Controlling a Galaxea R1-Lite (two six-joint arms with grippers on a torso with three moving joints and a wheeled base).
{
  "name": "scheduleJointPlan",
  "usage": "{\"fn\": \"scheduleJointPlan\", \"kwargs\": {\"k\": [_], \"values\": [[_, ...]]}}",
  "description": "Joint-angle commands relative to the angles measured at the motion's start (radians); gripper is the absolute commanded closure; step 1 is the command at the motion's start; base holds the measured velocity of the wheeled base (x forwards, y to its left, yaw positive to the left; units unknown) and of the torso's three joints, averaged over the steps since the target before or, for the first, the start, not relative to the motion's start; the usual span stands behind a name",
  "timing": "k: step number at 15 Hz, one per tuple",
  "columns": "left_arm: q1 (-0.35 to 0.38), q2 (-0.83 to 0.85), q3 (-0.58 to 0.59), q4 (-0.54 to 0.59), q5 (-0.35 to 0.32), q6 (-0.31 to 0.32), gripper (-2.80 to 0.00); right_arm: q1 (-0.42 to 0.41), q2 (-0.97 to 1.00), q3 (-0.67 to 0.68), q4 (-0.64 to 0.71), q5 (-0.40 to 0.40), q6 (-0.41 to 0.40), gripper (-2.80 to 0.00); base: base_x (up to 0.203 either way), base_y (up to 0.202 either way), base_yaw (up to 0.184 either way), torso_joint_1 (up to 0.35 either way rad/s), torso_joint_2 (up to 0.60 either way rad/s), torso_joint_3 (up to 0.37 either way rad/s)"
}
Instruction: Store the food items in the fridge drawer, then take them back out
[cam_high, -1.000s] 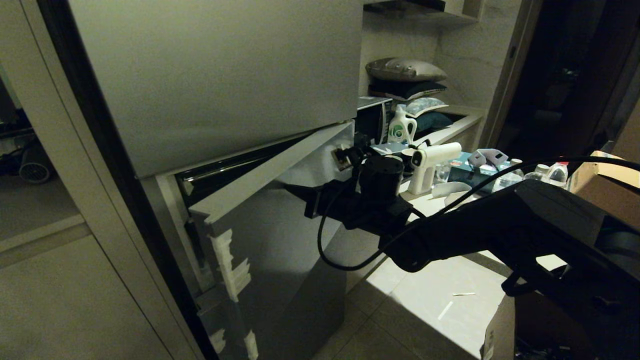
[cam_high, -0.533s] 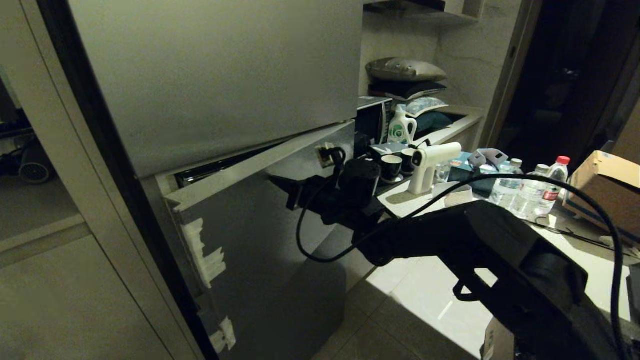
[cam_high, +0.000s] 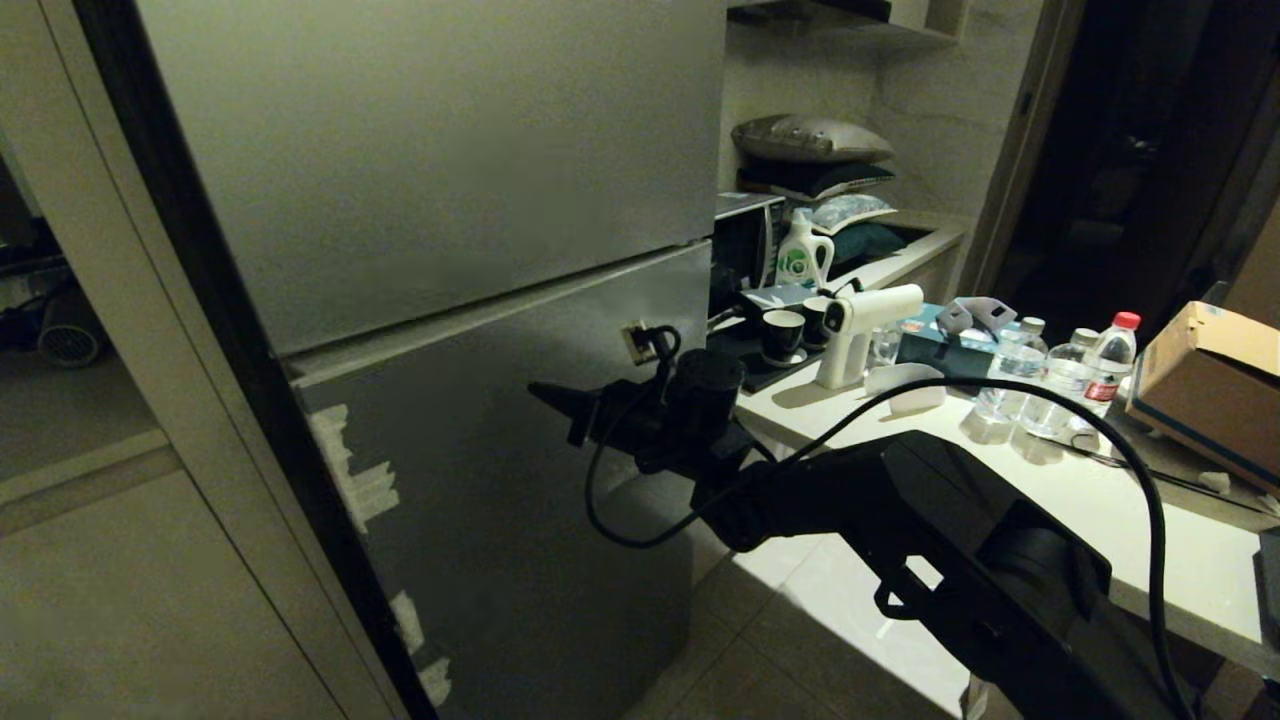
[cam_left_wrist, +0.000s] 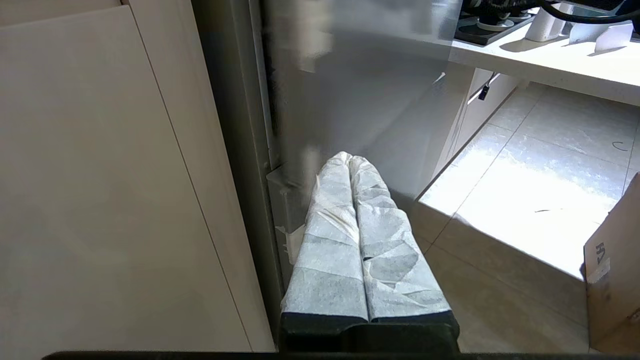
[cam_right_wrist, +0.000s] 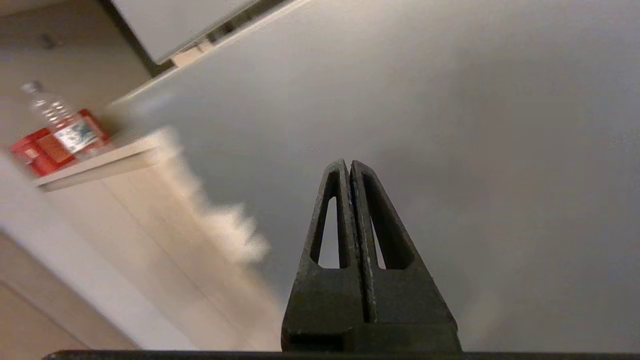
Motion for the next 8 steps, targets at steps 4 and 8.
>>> {"fn": "scheduleJointPlan", "kwargs": {"k": [4, 8], "values": [[0.000, 0.002, 0.000, 0.000, 0.000, -0.001, 0.00, -0.011, 0.013, 0.001, -0.049, 0.046, 0.002, 0.00, 0.000, 0.000, 0.000, 0.000, 0.00, 0.000], [0.000, 0.002, 0.000, 0.000, 0.000, -0.001, 0.00, -0.009, -0.037, 0.032, -0.087, 0.008, -0.009, 0.00, 0.000, 0.000, 0.000, 0.000, 0.00, 0.000]]}}
